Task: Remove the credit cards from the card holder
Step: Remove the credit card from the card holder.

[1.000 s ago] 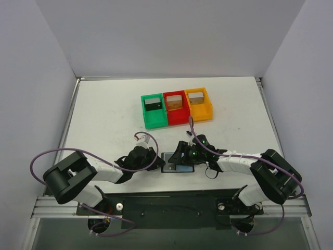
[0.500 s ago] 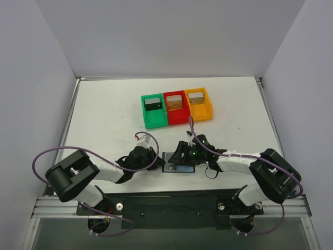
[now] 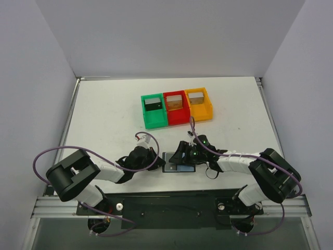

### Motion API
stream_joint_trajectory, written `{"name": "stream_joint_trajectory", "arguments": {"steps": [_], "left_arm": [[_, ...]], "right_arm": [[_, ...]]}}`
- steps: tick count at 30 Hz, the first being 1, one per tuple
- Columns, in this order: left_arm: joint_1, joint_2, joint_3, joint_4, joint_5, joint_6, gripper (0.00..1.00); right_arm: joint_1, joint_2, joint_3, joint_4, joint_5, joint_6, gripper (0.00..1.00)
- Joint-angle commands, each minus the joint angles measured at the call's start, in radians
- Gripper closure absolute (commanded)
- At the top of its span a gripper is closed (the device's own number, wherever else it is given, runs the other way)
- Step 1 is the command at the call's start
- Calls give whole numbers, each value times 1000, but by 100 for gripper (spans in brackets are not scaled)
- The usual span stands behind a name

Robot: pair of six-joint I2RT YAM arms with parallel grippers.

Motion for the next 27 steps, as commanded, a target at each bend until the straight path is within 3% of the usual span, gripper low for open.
{"name": "stream_joint_trajectory", "arguments": {"steps": [1,13,27], "left_arm": [[-6,23,18,12,7,4,99],[-11,60,33,17,14,5,100],[-14,88,41,9,14,11,100]], "right_arm": [[-11,36,-24,69,-17,27,44],[-13,60,-58,247,-81,80,49],[-25,50,-64,231,-83,74,76]]}}
